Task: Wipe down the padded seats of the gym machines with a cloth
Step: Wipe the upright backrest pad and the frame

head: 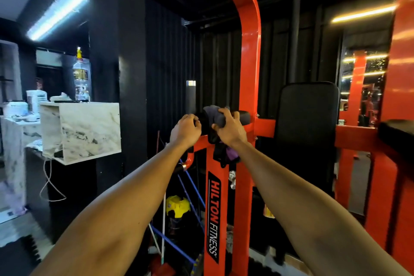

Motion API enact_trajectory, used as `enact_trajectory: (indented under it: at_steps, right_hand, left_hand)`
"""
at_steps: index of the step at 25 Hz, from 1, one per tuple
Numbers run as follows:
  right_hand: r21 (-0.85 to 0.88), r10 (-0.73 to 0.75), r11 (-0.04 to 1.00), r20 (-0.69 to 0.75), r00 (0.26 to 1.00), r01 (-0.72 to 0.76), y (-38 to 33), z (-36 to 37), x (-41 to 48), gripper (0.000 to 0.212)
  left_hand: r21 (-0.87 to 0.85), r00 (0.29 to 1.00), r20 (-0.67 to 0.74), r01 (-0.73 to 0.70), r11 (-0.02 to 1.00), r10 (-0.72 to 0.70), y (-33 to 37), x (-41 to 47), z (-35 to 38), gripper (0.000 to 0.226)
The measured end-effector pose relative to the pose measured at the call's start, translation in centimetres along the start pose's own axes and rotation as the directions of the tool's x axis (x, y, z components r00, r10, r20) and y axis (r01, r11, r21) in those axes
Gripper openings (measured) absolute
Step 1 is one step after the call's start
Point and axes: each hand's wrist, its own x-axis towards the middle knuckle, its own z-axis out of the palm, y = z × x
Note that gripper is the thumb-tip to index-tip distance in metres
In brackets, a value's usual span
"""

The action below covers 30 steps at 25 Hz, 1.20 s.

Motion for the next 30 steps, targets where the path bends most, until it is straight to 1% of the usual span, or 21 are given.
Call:
enact_trajectory:
  at_steps: [1,3,5,7,8,9,12,14,16,17,19,21,22,23,24,25,26,27,29,30]
  right_hand:
    - [-0.001,-0.009,1.000,-0.006,1.000,0.009,0.0,0.6,0.5,0.057]
    - [-0.016,-0.074,0.997,-0.004,0.997,0.074,0.3,2.1,1.8,0.055]
    - [-0.091,-0.135,0.986,0.061,0.989,0.140,0.8,4.3,3.0,0.054]
    - [-0.152,-0.102,0.981,0.120,0.988,0.120,1.0,6.6,3.7,0.054]
    - [-0.174,-0.095,0.978,0.109,0.990,0.113,1.0,7.3,4.1,0.055]
    - [-0.199,-0.117,0.971,0.085,0.989,0.132,0.9,7.6,4.7,0.056]
    - [-0.262,-0.239,0.932,0.076,0.968,0.251,1.1,7.1,7.1,0.058]
    - [-0.250,-0.311,0.915,0.064,0.948,0.317,2.7,7.2,7.4,0.057]
    - [-0.182,-0.376,0.912,-0.012,0.926,0.368,5.4,8.0,6.5,0.057]
    - [-0.124,-0.382,0.920,-0.058,0.922,0.373,6.7,8.2,6.2,0.056]
    - [-0.028,-0.354,0.935,-0.086,0.931,0.353,8.0,7.7,6.6,0.053]
    - [-0.049,-0.332,0.943,-0.055,0.942,0.330,8.6,7.3,8.4,0.056]
    - [-0.066,-0.305,0.951,-0.033,0.952,0.302,8.9,7.0,9.4,0.063]
    - [-0.068,-0.251,0.966,-0.033,0.967,0.248,9.4,6.9,10.5,0.072]
    - [-0.046,-0.146,0.989,-0.039,0.989,0.144,9.8,6.8,11.2,0.079]
    - [-0.007,-0.033,0.999,-0.040,0.999,0.033,10.3,7.1,11.8,0.079]
    - [0.015,0.046,0.999,-0.042,0.998,-0.045,9.9,7.2,11.7,0.072]
    - [0.024,0.043,0.999,-0.076,0.996,-0.041,9.1,7.6,11.4,0.065]
    - [-0.037,-0.113,0.993,-0.180,0.977,0.108,7.5,8.5,10.1,0.063]
    - [-0.057,-0.204,0.979,-0.199,0.958,0.197,7.2,8.8,9.6,0.065]
  left_hand:
    - [0.021,1.000,0.014,-0.010,1.000,0.009,-0.2,0.3,0.2,0.035]
    - [0.073,0.999,0.018,-0.046,0.996,0.045,-0.7,1.0,0.9,0.036]
    - [0.140,0.994,-0.017,-0.104,0.985,0.108,-1.0,1.7,1.5,0.033]
    - [0.191,0.984,-0.061,-0.155,0.969,0.169,-1.5,2.3,2.0,0.029]
    - [0.203,0.977,-0.085,-0.178,0.963,0.198,-1.8,2.6,2.2,0.029]
    - [0.217,0.968,-0.107,-0.198,0.956,0.225,-2.1,2.7,2.4,0.029]
    - [0.298,0.948,-0.141,-0.234,0.925,0.286,-2.8,4.0,3.1,0.030]
    - [0.320,0.940,-0.155,-0.243,0.916,0.304,-3.1,4.2,3.7,0.027]
    - [0.354,0.931,-0.153,-0.261,0.898,0.331,-3.2,4.0,4.2,0.024]
    - [0.382,0.925,-0.138,-0.280,0.881,0.354,-3.2,3.9,4.3,0.025]
    - [0.482,0.916,-0.079,-0.309,0.820,0.392,-3.4,4.0,4.5,0.035]
    - [0.607,0.920,-0.012,-0.305,0.734,0.392,-3.3,4.2,4.7,0.046]
    - [0.656,0.926,0.016,-0.294,0.695,0.377,-3.1,4.2,4.7,0.050]
    - [0.693,0.934,0.036,-0.279,0.665,0.354,-2.8,4.2,4.8,0.053]
    - [0.718,0.942,0.049,-0.264,0.644,0.332,-2.4,4.0,5.0,0.056]
    - [0.734,0.947,0.057,-0.255,0.629,0.317,-2.1,3.8,5.2,0.057]
    - [0.750,0.950,0.059,-0.245,0.614,0.307,-1.7,3.7,5.4,0.057]
    - [0.765,0.952,0.055,-0.234,0.601,0.300,-1.5,3.8,5.5,0.057]
    - [0.768,0.956,0.046,-0.219,0.601,0.289,-1.0,4.2,6.0,0.058]
    - [0.758,0.958,0.034,-0.212,0.617,0.286,-0.8,4.5,6.3,0.059]
